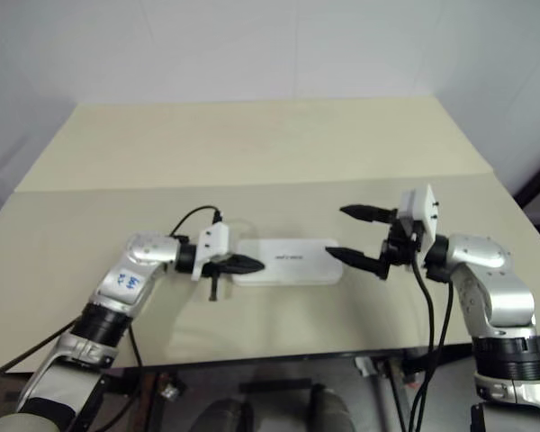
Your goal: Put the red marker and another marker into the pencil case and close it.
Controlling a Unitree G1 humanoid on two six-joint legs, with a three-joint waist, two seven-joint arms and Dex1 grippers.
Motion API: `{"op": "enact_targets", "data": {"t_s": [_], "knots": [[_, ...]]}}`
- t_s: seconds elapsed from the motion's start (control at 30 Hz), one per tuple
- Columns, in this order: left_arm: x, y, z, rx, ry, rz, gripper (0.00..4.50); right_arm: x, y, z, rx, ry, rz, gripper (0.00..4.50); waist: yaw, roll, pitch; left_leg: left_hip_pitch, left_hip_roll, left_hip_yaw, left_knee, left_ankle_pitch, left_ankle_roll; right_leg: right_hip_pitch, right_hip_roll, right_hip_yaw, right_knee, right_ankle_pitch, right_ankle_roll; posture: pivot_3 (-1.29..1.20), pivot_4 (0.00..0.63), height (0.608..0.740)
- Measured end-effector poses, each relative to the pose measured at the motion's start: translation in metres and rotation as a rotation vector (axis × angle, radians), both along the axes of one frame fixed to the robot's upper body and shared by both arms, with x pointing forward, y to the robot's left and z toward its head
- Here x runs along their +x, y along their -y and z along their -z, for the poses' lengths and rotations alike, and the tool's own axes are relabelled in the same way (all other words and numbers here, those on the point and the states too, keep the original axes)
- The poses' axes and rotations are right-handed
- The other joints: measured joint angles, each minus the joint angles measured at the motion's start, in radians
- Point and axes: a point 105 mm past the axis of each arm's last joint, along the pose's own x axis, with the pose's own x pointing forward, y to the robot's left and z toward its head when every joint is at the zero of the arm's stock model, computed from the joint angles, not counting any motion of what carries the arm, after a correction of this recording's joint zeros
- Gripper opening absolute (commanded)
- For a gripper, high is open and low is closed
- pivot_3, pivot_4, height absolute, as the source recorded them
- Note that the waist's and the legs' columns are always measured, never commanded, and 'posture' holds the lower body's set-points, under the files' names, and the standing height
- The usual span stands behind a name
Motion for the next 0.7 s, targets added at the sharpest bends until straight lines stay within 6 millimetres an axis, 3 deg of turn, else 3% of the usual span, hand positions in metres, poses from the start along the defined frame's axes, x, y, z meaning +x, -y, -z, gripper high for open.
{"op": "enact_targets", "data": {"t_s": [0.4,0.6,0.7], "knots": [[0.002,-0.005,-0.003,-0.052,-0.042,-0.047,0.03,0.0,-0.002,0.002,0.018,-0.004,0.002,4.5,-0.005,0.0,0.0,0.01,0.006,0.0,-0.001,-0.001,0.0,0.011,0.001,-0.001,-0.007,-0.001,-0.002,0.0,0.15,0.74],[0.006,-0.035,-0.048,-0.273,0.024,-0.096,0.03,0.005,-0.003,0.004,0.008,-0.016,-0.015,4.5,-0.011,0.0,0.0,0.01,0.007,-0.001,-0.001,-0.001,-0.001,0.011,0.001,-0.001,-0.007,-0.001,-0.002,0.0,0.15,0.74],[0.003,-0.07,-0.071,-0.333,0.097,-0.176,0.58,0.008,0.0,0.006,0.001,-0.009,-0.012,4.5,-0.022,0.0,0.0,0.01,0.007,-0.001,-0.002,-0.002,-0.001,0.011,0.002,-0.002,-0.005,-0.001,-0.002,0.0,0.15,0.74]]}}
